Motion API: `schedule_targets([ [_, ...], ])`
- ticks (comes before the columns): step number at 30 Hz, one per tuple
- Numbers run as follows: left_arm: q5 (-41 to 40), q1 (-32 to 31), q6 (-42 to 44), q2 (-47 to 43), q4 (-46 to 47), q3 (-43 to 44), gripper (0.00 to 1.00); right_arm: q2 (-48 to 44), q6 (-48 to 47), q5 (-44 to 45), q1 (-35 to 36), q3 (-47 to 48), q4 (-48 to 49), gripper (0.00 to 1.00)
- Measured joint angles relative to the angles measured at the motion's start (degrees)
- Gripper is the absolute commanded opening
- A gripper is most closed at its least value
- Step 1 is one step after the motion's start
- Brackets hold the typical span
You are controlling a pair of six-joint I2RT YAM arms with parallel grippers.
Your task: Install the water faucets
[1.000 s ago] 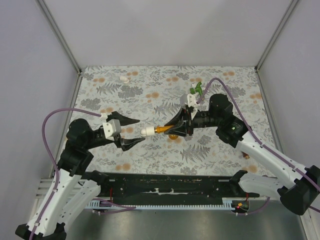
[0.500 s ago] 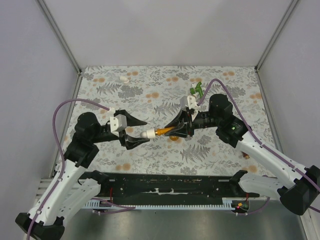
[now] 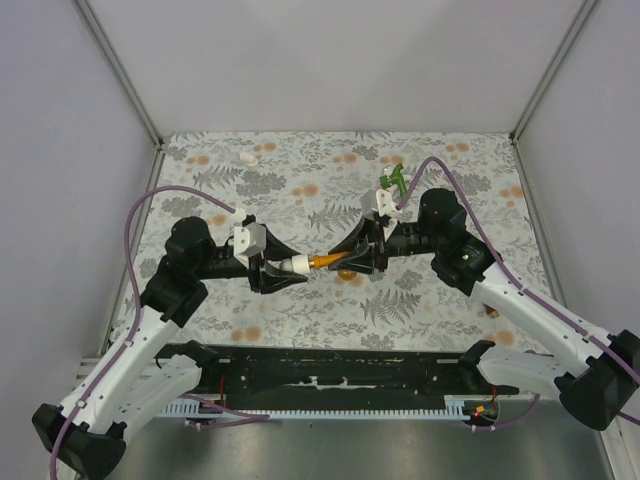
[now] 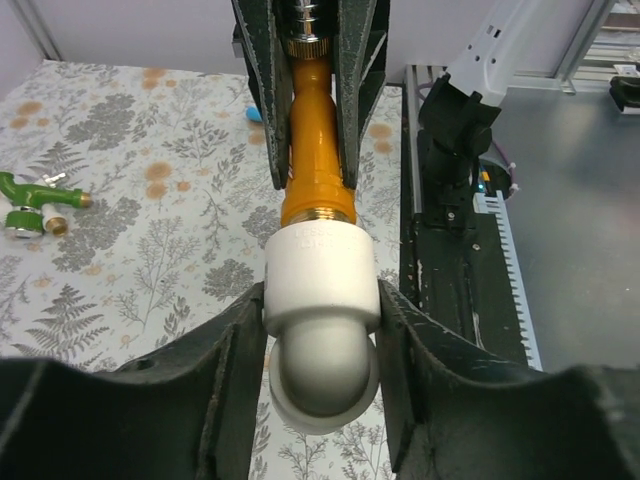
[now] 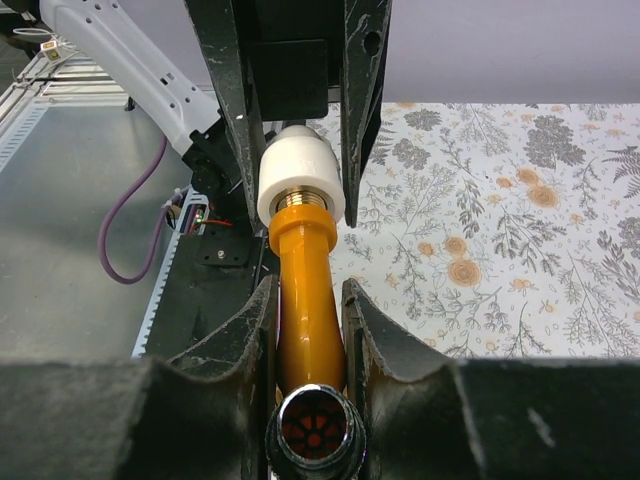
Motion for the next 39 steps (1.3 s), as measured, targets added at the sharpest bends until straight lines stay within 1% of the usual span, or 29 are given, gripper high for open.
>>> schedule_targets([
  [2,0.7,-0.2,-0.4,0.5,0.2,0.0,0.44,0.1,0.4,0.0,-0.1,0.0,0.2,0.00],
  [3,0.8,-0.2,-0.6,0.6,0.2,0.0,0.37,0.1,0.6,0.0,-0.2,0.0,0.2,0.00],
  [4,0.9,-0.2,-0.8,0.7,0.3,0.0,0.25,0.2,1.0,0.1,-0.2,0.0,0.2,0.00],
  [5,0.9,-0.2,-0.9,0.7,0.3,0.0,0.09,0.3,1.2,0.1,-0.2,0.0,0.3,0.00],
  [6,1.0,-0.2,-1.2,0.7,0.3,0.0,0.02,0.4,1.8,0.0,-0.3,0.0,0.3,0.00],
  [9,0.9,-0.2,-1.3,0.6,0.2,0.0,0.02,1.0,4.6,0.1,-0.3,0.0,0.6,0.00],
  [12,-0.3,-0.2,-0.2,-0.1,-1.6,0.0,0.02,2.0,9.9,0.6,-0.4,0.0,0.6,0.00],
  [17,-4.4,-0.5,4.5,-3.4,-7.3,-0.2,0.02,4.6,22.6,1.8,-0.1,0.0,1.2,0.00],
  [24,-9.0,-1.8,8.4,-7.8,-10.0,-0.5,0.02,6.1,41.4,3.0,0.5,-0.6,4.3,0.00],
  [25,-9.6,-1.9,8.7,-8.1,-10.5,-0.6,0.02,6.5,43.1,3.1,0.5,-0.6,4.5,0.04],
  [28,-10.9,-1.9,9.2,-8.3,-11.7,-1.0,0.02,8.4,48.1,2.8,0.3,-0.7,4.9,0.23],
  [31,-12.3,-1.9,9.5,-8.2,-13.5,-1.2,0.02,10.1,50.0,2.4,0.2,-0.7,4.8,0.41],
  [34,-13.4,-1.9,9.5,-8.0,-13.6,-1.4,0.02,10.1,49.4,4.2,-0.1,-0.5,3.5,0.54],
  [36,-14.2,-1.9,9.5,-8.0,-12.8,-1.4,0.02,9.9,47.2,6.3,-0.9,-0.4,1.8,0.64],
  [39,-14.9,-1.9,9.5,-8.0,-12.1,-1.4,0.02,8.5,42.6,10.4,-3.1,0.3,-1.7,0.74],
])
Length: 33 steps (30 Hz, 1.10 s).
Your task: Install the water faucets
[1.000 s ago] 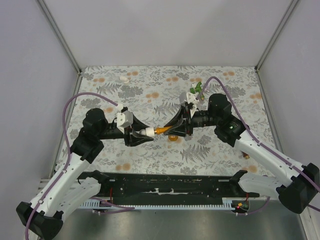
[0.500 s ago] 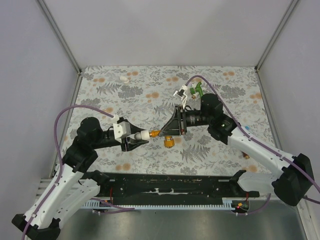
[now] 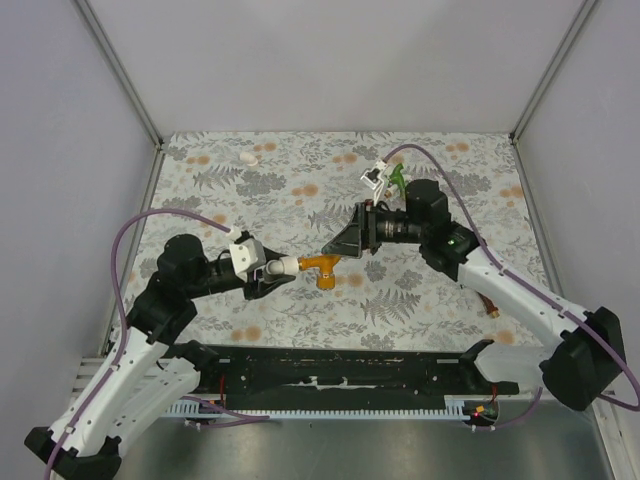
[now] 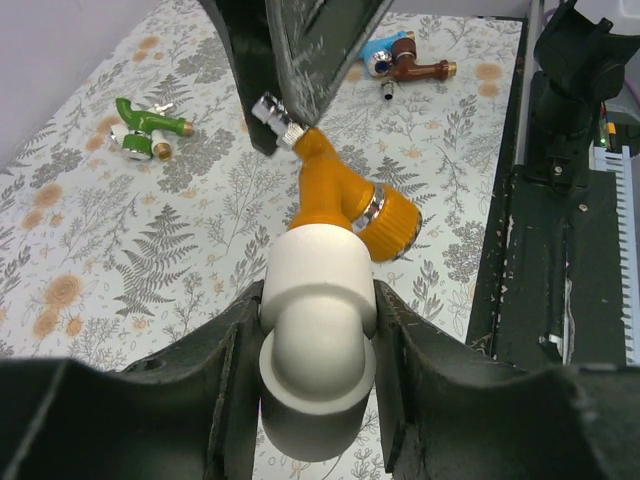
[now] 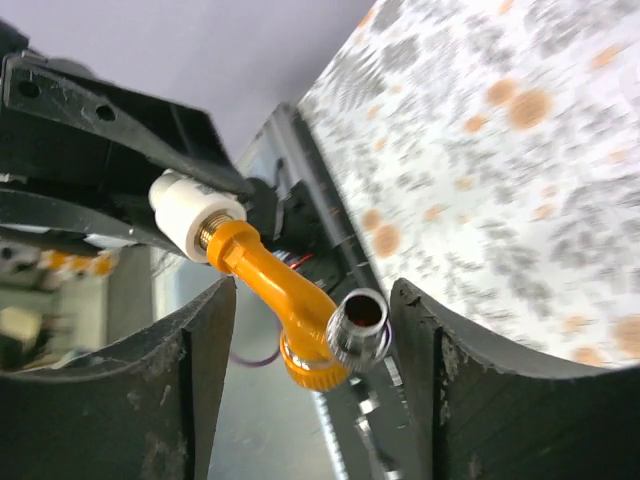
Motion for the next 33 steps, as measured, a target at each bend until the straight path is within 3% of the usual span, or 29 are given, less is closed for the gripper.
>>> schedule_targets([
  [8,-1.1,0.0,-0.7,0.7,1.6,0.0,0.02,-11.5,-21.5,10.4,-2.1,2.9,-7.7,0.78],
  [14,-2.2,0.0,-4.8,2.6,3.9,0.0,0.02,-19.5,-36.0,9.4,-2.1,-5.3,-0.8,0.80],
  [19,-5.3,0.0,-11.3,4.5,6.1,0.0,0.02,-19.9,-44.7,9.0,0.1,-16.5,6.3,0.83],
  [25,-10.2,0.0,-18.3,5.6,5.6,1.2,0.02,-19.9,-49.0,12.9,5.1,-20.0,12.5,0.83],
  [33,-18.9,0.0,-29.7,5.4,3.6,3.9,0.02,-18.9,-57.5,18.4,11.8,-20.1,13.5,0.83],
])
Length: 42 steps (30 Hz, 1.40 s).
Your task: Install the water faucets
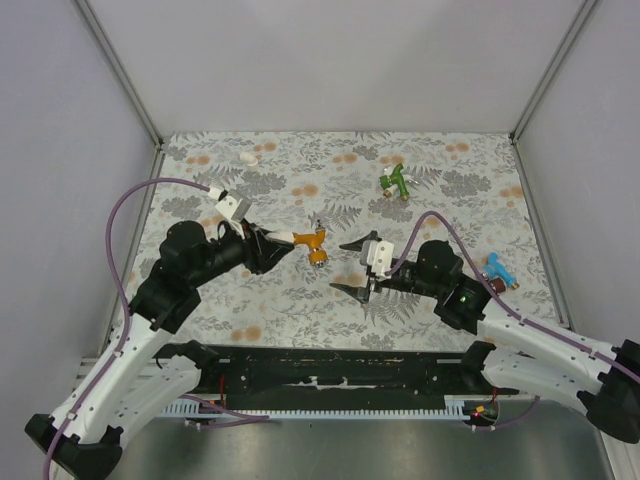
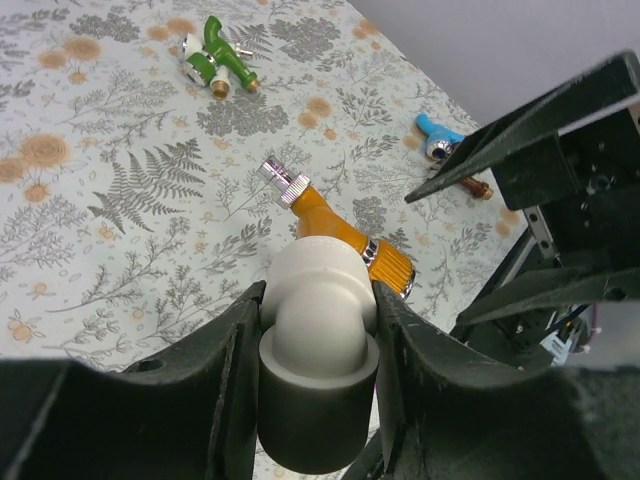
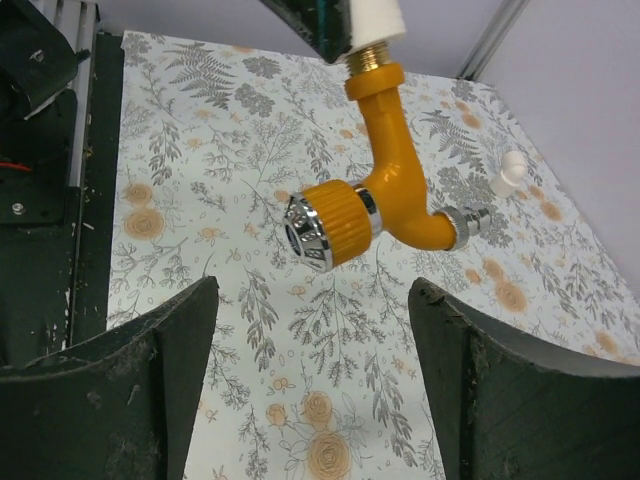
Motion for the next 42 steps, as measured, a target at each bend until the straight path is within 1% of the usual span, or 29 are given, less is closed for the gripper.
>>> schedule_targets([
  [6,-1.7,0.0,-7.8,-0.2,-0.9,0.3,0.02,2.7,-8.3,6.0,6.6,0.2,0.3,0.84],
  [8,-1.7,0.0,-9.7,-0.3,-0.8,0.3,0.02,3.3,-10.3,8.1,7.9,0.0,2.5,0.84],
  [14,-0.8,0.0,-15.2,-0.5,-0.2,0.3,0.02,5.1,-14.7,13.7,8.3,-3.6,13.8,0.82],
  [22,2.2,0.0,-20.3,-0.6,2.7,0.3,0.02,8.0,-18.9,14.9,8.3,-3.8,20.3,0.79],
  [27,3.6,0.0,-22.7,-0.6,4.7,0.2,0.02,8.9,-20.1,14.8,8.3,-3.8,22.6,0.72],
  [30,4.2,0.0,-23.3,-0.6,5.4,0.2,0.02,9.1,-20.4,14.6,8.3,-3.8,23.5,0.65],
  [34,4.7,0.3,-23.1,-0.7,6.9,-0.3,0.02,8.9,-20.2,13.2,8.4,-3.6,23.1,0.49],
  [35,5.0,0.3,-22.8,-0.9,7.5,-0.9,0.02,8.8,-20.0,12.8,8.4,-3.3,22.1,0.42],
  [36,5.2,0.4,-22.4,-1.1,7.9,-1.4,0.02,8.6,-19.7,12.3,8.3,-3.0,21.1,0.31],
  [37,5.6,0.4,-21.4,-1.4,8.4,-2.0,0.02,8.4,-19.2,11.9,8.3,-2.7,19.9,0.23],
  [42,9.7,0.4,-14.8,-3.5,10.3,-4.7,0.02,6.4,-15.2,10.1,8.2,-1.3,13.1,0.01],
])
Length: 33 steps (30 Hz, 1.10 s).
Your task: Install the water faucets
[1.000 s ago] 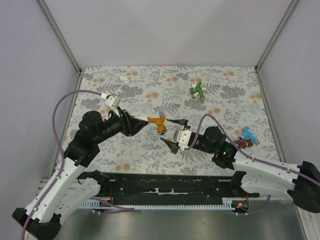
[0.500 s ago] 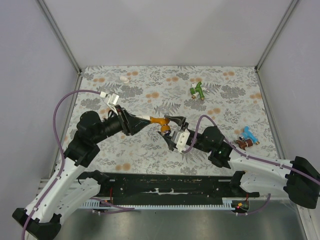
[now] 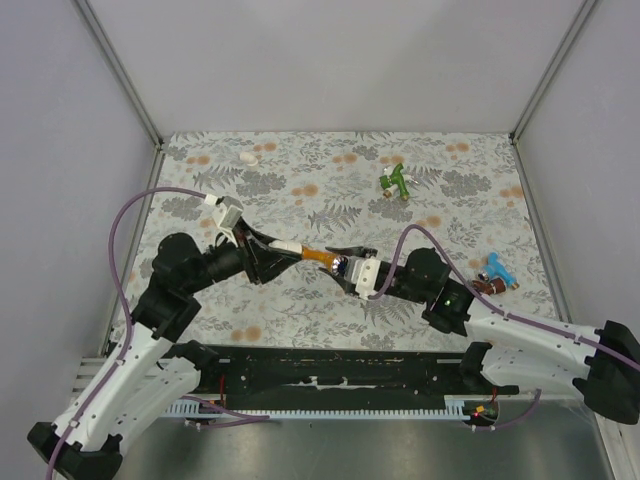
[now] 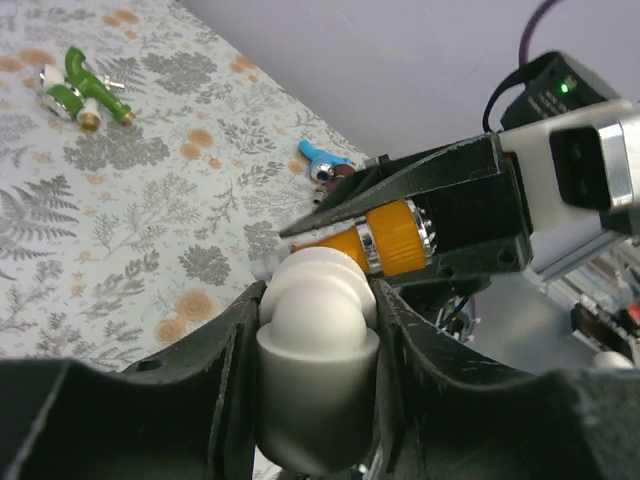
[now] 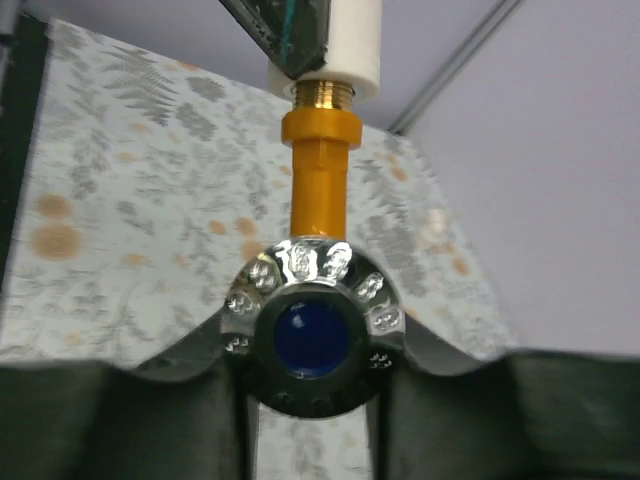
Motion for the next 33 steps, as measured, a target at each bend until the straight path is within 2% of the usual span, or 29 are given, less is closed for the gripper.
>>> schedule_targets([
  [5,3.6,0.5,4.0,-3.5,6.2,-3.0,0.02,-2.7,5.8,-4.9,-1.7,2.2,-7.1,0.00],
  [13,10.0,0.1,8.0,-7.2,15.8,-7.2,0.02,-1.9,21.5,-20.3,-7.4,6.1,-10.8,0.00],
  [20,11.9,0.2,9.5,-8.5,19.4,-9.0,0.02,5.2,42.9,-37.8,-15.1,10.2,-8.0,0.00],
  [21,11.9,0.4,9.7,-8.8,19.5,-9.2,0.02,6.3,46.5,-39.8,-16.1,10.7,-6.7,0.04],
  [25,11.8,0.4,10.3,-9.4,20.3,-9.8,0.02,9.4,57.4,-44.7,-18.2,11.1,-1.5,0.35],
  [27,11.6,0.4,10.4,-9.7,20.7,-10.3,0.02,9.8,60.6,-44.8,-18.5,11.1,-0.8,0.46],
  [33,10.2,-0.1,10.5,-10.6,23.3,-12.9,0.02,9.9,65.1,-41.0,-19.4,10.8,2.1,0.65],
])
